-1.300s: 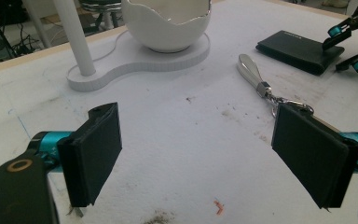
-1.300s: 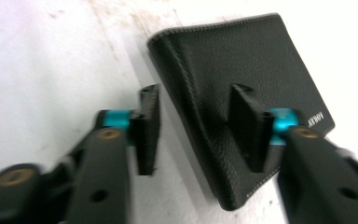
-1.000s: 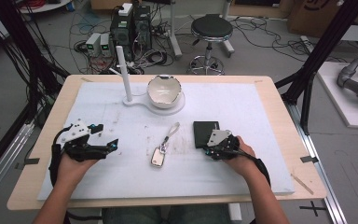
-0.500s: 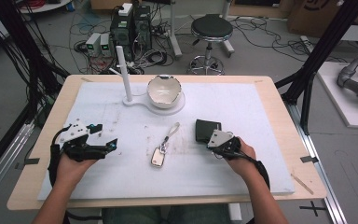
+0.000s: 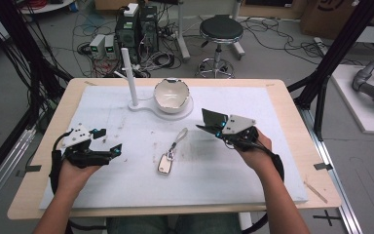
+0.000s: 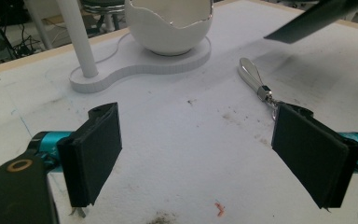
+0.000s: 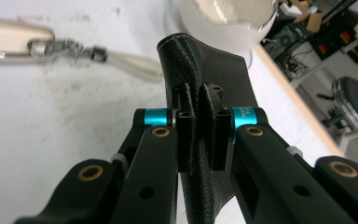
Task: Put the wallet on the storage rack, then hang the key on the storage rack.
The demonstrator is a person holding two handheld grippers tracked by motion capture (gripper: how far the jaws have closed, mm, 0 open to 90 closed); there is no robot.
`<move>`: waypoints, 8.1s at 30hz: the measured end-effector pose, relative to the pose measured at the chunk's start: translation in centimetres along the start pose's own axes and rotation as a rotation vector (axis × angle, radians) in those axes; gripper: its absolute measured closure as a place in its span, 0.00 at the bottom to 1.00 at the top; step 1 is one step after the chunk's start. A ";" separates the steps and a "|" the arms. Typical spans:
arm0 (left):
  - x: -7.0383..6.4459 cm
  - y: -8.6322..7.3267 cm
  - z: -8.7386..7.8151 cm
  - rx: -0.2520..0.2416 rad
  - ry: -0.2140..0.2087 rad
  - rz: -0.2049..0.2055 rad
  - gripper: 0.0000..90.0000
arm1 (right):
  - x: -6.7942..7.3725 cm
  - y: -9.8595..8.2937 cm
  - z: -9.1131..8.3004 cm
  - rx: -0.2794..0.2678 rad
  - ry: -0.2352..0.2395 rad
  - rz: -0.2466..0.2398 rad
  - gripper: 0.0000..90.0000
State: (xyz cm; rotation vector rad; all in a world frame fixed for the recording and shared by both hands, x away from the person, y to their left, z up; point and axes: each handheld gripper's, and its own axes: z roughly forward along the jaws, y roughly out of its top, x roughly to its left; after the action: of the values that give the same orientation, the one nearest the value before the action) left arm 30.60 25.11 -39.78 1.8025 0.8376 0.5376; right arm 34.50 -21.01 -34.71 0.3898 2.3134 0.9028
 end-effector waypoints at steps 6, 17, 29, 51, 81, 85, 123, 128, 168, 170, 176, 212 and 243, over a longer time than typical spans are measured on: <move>0.1 0.1 -0.2 0.009 0.001 0.010 0.18 | -1.7 3.8 0.1 -0.024 -0.005 -0.039 0.95; 0.4 0.3 -0.5 0.006 0.017 0.027 0.18 | -4.4 9.3 1.8 -0.035 -0.006 -0.055 0.95; 0.3 0.4 -0.4 0.003 0.009 0.034 0.18 | -5.3 14.1 5.8 0.003 0.008 -0.119 0.95; 0.3 0.3 -0.3 -0.002 0.001 0.031 0.18 | -4.2 15.0 11.3 0.085 0.058 -0.149 0.95; 0.1 0.3 -0.3 0.004 -0.005 0.040 0.18 | -4.0 13.9 13.8 0.161 0.018 -0.031 0.51; -0.1 0.4 -0.3 0.001 -0.008 0.039 0.18 | -4.7 12.7 11.0 0.092 -0.009 0.013 0.47; -0.5 0.5 1.1 0.012 -0.043 0.076 0.18 | 0.0 -7.1 -1.6 -0.157 -0.098 0.427 0.24; -0.3 0.5 0.9 0.006 -0.044 0.072 0.18 | 0.1 -7.1 -1.4 -0.161 -0.111 0.424 0.23; -1.5 1.5 1.6 -0.019 -0.063 0.053 0.18 | 0.3 -6.6 -1.3 -0.146 -0.124 0.382 0.23; -2.0 1.8 2.3 -0.012 -0.071 0.056 0.18 | 0.2 -6.6 -1.4 -0.151 -0.130 0.382 0.23; -3.9 3.3 5.3 0.017 -0.105 0.070 0.18 | 0.0 -6.7 -1.4 -0.149 -0.130 0.387 0.23; -8.2 1.5 18.3 0.322 -0.079 0.071 0.49 | -0.2 -7.4 -1.4 -0.127 -0.132 0.405 0.23; -4.4 9.3 6.9 -0.051 0.071 0.040 0.90 | -0.2 -7.4 -1.1 -0.119 -0.134 0.398 0.23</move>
State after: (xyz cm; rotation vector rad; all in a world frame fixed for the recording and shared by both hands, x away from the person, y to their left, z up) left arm 35.23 15.48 -33.52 1.7659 0.8299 0.6465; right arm 33.61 -27.00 -39.07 0.8522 2.0823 1.1584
